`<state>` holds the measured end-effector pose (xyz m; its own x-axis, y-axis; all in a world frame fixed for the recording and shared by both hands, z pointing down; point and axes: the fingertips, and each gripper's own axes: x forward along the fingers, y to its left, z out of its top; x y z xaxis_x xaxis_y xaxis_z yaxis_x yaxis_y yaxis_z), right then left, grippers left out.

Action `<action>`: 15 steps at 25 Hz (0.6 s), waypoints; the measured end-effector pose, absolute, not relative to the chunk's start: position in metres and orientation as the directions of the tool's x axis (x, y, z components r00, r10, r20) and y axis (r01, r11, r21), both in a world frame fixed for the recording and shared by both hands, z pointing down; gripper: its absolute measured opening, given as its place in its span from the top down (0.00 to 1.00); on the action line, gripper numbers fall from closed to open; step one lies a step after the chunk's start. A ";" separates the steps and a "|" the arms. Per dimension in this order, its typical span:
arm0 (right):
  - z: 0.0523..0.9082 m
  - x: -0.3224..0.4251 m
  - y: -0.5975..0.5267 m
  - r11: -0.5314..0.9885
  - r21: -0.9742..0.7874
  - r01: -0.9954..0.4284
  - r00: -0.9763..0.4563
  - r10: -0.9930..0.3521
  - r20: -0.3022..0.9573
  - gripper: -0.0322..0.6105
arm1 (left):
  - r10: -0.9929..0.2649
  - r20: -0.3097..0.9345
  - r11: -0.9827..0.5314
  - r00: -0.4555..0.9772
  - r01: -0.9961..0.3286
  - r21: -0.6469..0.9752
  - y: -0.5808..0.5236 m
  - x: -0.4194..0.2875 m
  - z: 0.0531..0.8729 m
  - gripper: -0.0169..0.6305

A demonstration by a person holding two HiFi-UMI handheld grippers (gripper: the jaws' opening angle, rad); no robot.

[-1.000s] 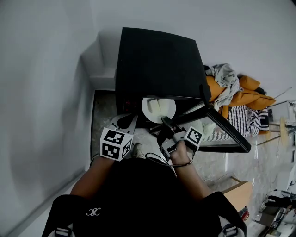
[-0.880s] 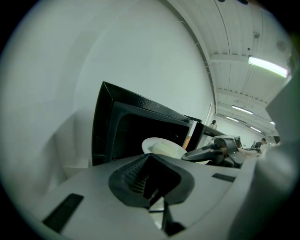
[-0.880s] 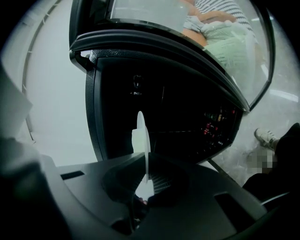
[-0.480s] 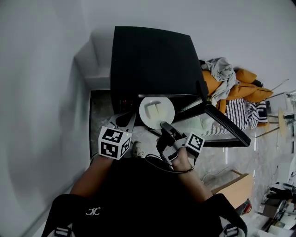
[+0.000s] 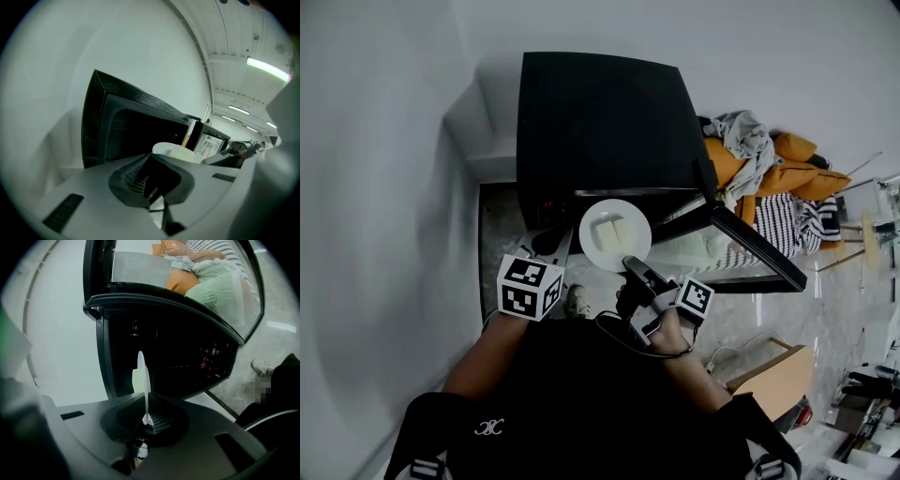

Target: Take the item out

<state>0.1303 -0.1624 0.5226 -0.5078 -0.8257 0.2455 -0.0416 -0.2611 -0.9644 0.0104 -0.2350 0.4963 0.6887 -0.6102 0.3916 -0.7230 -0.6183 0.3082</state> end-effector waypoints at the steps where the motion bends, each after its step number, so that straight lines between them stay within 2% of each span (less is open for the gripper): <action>1: 0.524 0.131 -0.162 -0.264 -0.964 -0.042 -0.505 -0.826 0.248 0.92 | -0.609 0.392 -0.620 0.690 -0.722 0.308 -0.236 0.011 0.497 0.97; 15: 0.521 0.134 -0.164 -0.229 -0.970 -0.078 -0.505 -0.830 0.236 0.92 | -0.607 0.393 -0.622 0.691 -0.721 0.306 -0.238 0.015 0.497 0.97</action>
